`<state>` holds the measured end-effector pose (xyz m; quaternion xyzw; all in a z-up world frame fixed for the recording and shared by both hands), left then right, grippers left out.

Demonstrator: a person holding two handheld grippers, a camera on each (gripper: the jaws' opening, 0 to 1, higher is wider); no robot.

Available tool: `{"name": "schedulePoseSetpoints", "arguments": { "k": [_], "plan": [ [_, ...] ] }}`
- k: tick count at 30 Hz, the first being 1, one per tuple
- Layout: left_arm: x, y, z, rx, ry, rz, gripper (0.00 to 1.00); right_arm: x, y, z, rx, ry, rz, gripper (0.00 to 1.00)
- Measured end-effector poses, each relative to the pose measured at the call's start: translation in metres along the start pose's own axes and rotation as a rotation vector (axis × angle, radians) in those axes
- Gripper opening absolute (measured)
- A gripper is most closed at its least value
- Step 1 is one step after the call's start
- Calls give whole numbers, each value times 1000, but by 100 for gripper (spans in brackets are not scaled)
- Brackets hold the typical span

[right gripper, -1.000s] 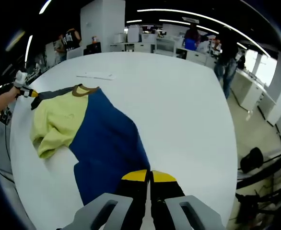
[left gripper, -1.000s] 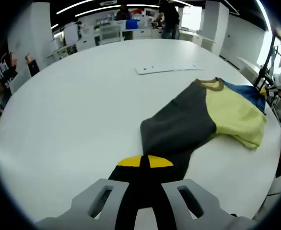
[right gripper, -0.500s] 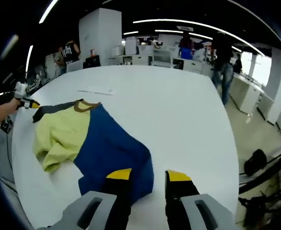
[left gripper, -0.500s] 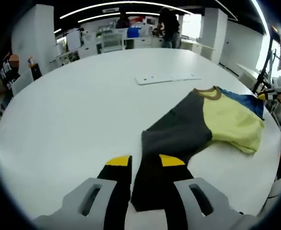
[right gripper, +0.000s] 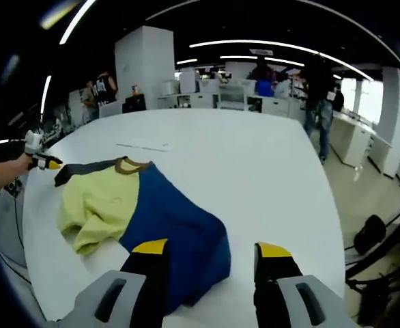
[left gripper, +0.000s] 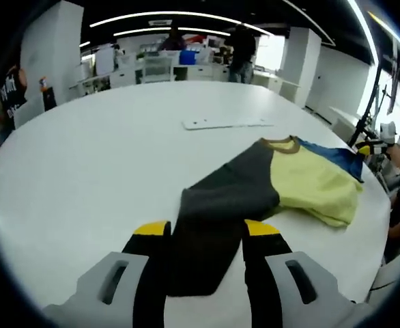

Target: Fold the garment on the visible template until the final outline fits inside the template.

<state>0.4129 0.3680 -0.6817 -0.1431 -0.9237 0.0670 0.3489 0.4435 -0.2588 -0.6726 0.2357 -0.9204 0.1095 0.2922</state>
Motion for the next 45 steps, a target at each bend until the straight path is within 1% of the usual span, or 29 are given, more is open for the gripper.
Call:
{"name": "schedulePoseSetpoints", "arguments": {
  "k": [3,6,11,17,28,33,37,45],
  "plan": [
    [3,-4,2,4,-6,13,42,2,6,-3,27,-8,1,51],
    [5,-9,3,7,-15,25,43,3,11,-4,33,-16,-15,51],
    [10,-21,6,10,-23,49,44,7,24,-11,36,-60,-40,51],
    [15,-30,9,22,-34,75,44,12,39,-18,49,-94,-74,52],
    [18,-58,17,-4,-34,128,44,19,64,-23,79,-122,-130,52],
    [16,-70,22,-22,-19,149,44,20,73,-21,85,-119,-156,51],
    [14,-82,29,-36,-2,168,43,21,83,-19,87,-124,-181,49],
    [9,-106,43,-64,31,222,43,15,103,-11,98,-106,-228,47]
  ]
}}
Point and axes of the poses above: the point that each gripper's makers call its tool centre point, and the gripper's own axes: x roughly backward along the fingers, y roughly to its left, z roughly out of its underside, the point moved 9 cm from there along x, roughly backward along the fingers, and after that the axes turned 8 degrees about x, right-handed, at the moved point
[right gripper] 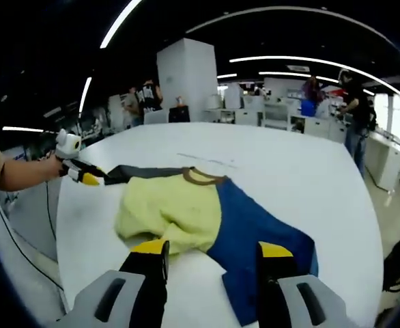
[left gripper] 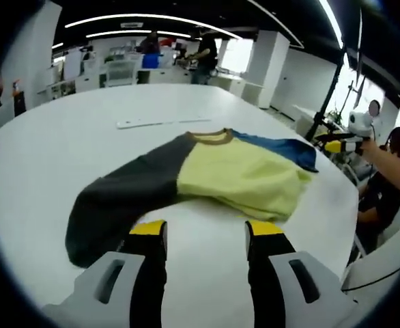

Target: Fold the garment on the visible template until the final outline fits inside the template.

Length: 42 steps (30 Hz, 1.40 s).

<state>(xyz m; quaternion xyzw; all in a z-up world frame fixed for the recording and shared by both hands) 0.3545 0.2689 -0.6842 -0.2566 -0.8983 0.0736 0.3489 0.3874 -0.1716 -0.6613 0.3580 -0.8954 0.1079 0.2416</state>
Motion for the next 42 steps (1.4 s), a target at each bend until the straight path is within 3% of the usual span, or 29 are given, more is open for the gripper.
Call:
{"name": "schedulePoseSetpoints", "arguments": {
  "k": [6,11,19,33,42],
  "plan": [
    [-7,-12,7,-22,25,26,42,-8,16,2,8,2,-38,46],
    [-14,-22,10,-66,32,48,34,-15,25,5,3,6,-65,46],
    [-30,-38,20,-86,74,90,34,-26,38,14,13,34,-101,44],
    [-57,-52,29,-141,119,135,29,-45,55,31,38,94,-171,34],
    [-67,-53,30,-145,117,126,24,-54,63,36,53,112,-198,29]
  ]
}}
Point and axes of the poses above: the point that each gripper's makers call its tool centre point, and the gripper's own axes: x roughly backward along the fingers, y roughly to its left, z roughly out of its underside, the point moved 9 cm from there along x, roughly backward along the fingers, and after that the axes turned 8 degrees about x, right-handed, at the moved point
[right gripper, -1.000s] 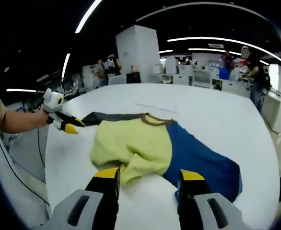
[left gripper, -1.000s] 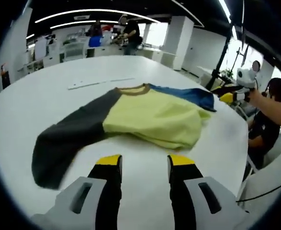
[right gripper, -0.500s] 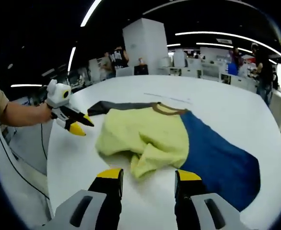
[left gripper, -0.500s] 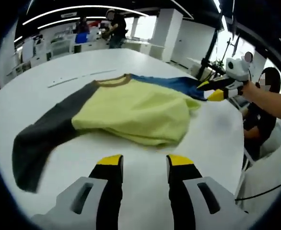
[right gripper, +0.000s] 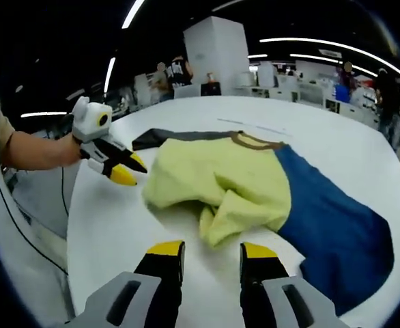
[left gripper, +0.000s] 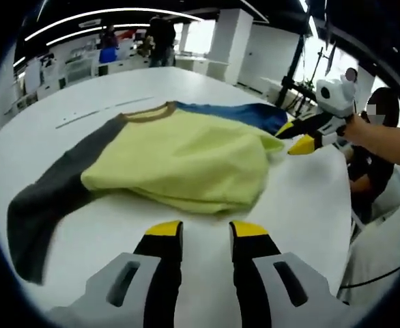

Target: Fold the garment on the visible template until the final outline fits inside the template.

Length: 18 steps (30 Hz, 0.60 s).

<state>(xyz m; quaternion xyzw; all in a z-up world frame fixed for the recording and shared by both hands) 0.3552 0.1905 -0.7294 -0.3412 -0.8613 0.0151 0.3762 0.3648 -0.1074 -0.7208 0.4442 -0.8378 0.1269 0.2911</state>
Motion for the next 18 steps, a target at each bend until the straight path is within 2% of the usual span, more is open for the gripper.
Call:
{"name": "schedulePoseSetpoints", "arguments": {
  "k": [10,18],
  "plan": [
    [-10,-6,-4,7,-7,15,20,-5,2,1,2,12,-2,26],
    [-15,-6,-7,13,-10,3,15,-6,2,1,-2,12,1,25]
  ]
}}
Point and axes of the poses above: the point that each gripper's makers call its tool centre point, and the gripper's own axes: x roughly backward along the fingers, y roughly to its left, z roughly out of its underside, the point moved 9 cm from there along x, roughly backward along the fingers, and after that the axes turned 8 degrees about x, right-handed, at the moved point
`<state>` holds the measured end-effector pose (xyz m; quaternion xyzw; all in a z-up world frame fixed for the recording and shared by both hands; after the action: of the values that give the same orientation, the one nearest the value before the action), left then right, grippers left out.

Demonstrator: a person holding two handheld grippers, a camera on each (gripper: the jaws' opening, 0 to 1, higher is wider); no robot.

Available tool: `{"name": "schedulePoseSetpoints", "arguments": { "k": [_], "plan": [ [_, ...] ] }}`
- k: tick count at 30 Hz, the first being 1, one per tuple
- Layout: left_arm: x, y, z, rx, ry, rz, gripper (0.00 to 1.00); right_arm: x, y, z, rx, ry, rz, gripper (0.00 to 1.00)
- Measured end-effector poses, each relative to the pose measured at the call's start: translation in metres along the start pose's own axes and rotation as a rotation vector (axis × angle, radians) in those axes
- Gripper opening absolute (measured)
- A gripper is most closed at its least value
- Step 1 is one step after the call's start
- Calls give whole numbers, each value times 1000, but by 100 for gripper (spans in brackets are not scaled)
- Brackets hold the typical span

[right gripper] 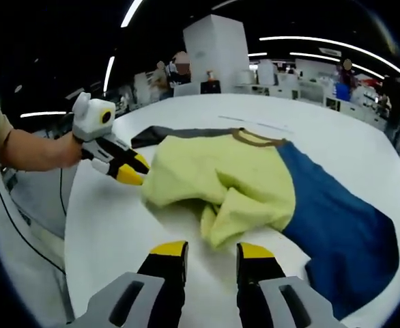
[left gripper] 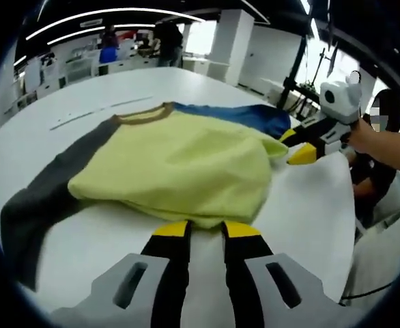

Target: Fold the garment on the visible template until the final outline fits inside the template.

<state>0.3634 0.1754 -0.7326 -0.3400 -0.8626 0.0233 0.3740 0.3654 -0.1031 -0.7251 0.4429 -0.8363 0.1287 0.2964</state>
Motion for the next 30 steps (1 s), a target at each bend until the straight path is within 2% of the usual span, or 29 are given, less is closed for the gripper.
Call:
{"name": "schedulePoseSetpoints", "arguments": {
  "k": [8,11,17,21,30],
  "plan": [
    [-2,0,0,14,-1,7,5,-1,0,0,2,3,3,22],
    [-2,0,-1,13,-1,12,3,-2,0,0,3,6,0,17],
    [-1,1,0,26,-8,16,1,-6,-1,5,5,32,-7,5],
    [0,1,0,27,-11,17,0,-6,-2,4,4,23,-2,1],
    [0,1,-2,26,-20,21,0,-3,-2,-3,3,-14,5,0]
  ]
}}
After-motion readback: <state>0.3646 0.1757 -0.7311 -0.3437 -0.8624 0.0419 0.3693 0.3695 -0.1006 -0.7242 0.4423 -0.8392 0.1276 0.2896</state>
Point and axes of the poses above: the point that each gripper's makers call its tool centre point, and the gripper's own axes: x roughly backward along the fingers, y roughly to its left, z roughly out of its underside, the point moved 9 cm from there along x, roughly backward along the fingers, and after that the axes turned 8 degrees about x, right-handed, at the moved point
